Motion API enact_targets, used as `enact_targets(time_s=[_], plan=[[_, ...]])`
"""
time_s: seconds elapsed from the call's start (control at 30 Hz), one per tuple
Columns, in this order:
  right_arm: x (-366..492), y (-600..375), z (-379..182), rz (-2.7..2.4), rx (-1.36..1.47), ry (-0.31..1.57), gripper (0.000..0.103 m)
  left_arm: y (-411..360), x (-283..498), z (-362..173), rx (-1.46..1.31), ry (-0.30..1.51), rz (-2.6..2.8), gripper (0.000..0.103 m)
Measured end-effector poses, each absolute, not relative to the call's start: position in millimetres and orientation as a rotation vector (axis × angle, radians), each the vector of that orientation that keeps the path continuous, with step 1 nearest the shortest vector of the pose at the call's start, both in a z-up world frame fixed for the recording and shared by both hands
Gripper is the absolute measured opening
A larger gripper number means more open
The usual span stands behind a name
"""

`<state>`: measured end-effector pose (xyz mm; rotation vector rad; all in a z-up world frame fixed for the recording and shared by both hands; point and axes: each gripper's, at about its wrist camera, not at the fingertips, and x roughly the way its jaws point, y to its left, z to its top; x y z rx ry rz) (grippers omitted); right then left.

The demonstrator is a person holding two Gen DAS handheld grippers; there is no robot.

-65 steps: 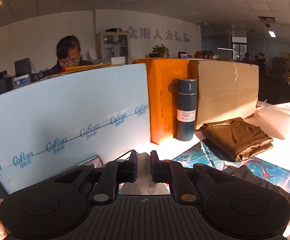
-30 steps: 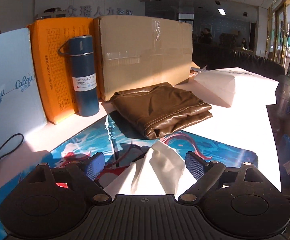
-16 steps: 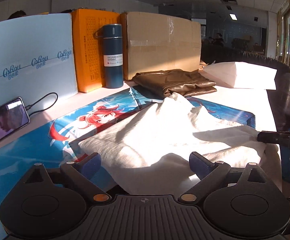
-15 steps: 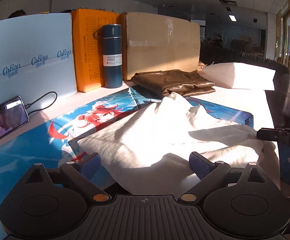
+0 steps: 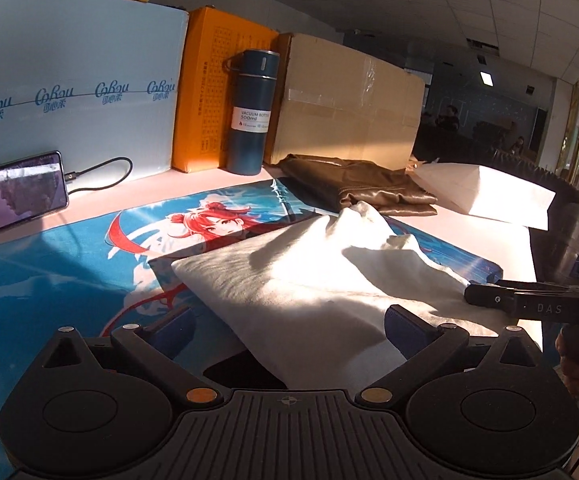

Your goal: Fold clothes

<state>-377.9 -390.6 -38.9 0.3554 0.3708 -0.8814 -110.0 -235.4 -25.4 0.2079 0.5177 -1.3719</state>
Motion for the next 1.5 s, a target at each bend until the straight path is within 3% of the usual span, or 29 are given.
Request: enact_targets(time_s=[0.43, 0.7, 1.13, 1.5], plan=[[-420.3, -373.9, 2.0, -0.527, 0.87, 0.237, 0.086, -231.6, -96.2, -27.7, 0.133, 0.578, -1.309, 0.103], [-401.9, -377.0, -22.5, -0.254, 1.203, 0.325, 0.086, -232.3, -94.1, -28.4, 0.13, 0.59, -1.301, 0.103], [-368.3, -383.5, -26.6, -0.384, 1.122, 0.316, 0.085, -235.3, -86.5, -33.6, 0.114, 0.655, -1.31, 0.103], [-358.9, -395.0, -32.0, -0.57, 1.047, 0.196, 0.084, -266.8, -18.5, -42.6, -0.315, 1.091, -1.325, 0.103]])
